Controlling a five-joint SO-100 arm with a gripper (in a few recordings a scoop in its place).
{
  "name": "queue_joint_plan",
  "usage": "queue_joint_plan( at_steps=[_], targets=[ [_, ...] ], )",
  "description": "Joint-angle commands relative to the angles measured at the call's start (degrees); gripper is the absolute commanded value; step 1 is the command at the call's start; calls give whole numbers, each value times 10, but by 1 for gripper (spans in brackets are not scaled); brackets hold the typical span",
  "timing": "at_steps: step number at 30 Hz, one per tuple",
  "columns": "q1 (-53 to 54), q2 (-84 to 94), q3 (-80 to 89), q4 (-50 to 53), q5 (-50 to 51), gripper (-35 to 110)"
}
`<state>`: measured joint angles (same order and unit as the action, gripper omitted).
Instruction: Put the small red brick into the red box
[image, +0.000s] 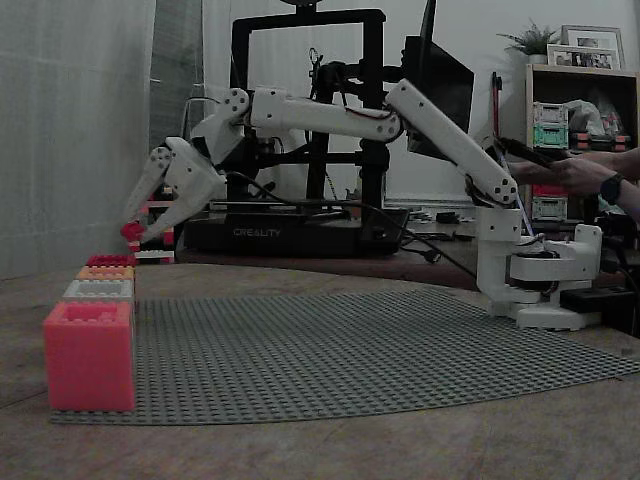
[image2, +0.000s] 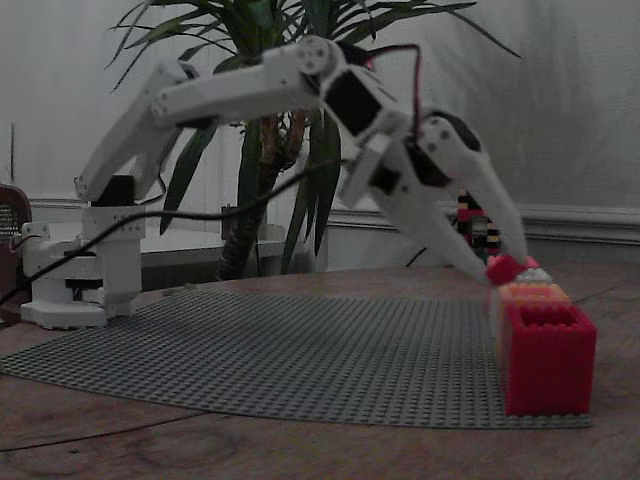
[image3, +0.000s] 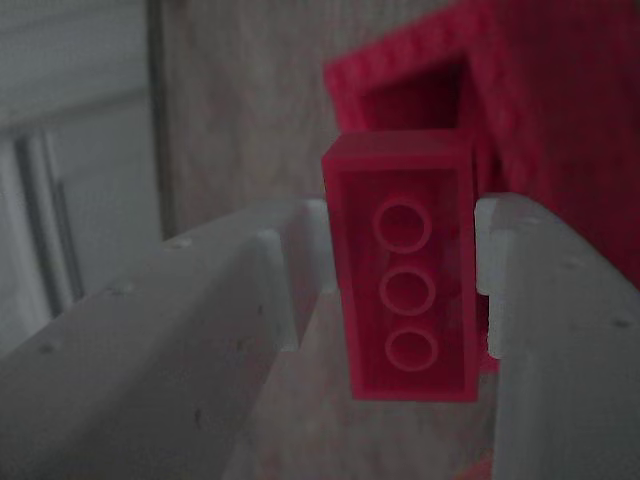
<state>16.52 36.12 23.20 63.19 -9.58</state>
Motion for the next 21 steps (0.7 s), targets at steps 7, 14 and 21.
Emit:
queue_joint_plan(
  at_steps=[7, 14, 21],
  targets=[
    [-13, -66, -186, 26, -12, 0],
    [-14, -86, -190, 23, -10, 5],
    [-15, -101, -200, 21, -15, 14]
  ],
)
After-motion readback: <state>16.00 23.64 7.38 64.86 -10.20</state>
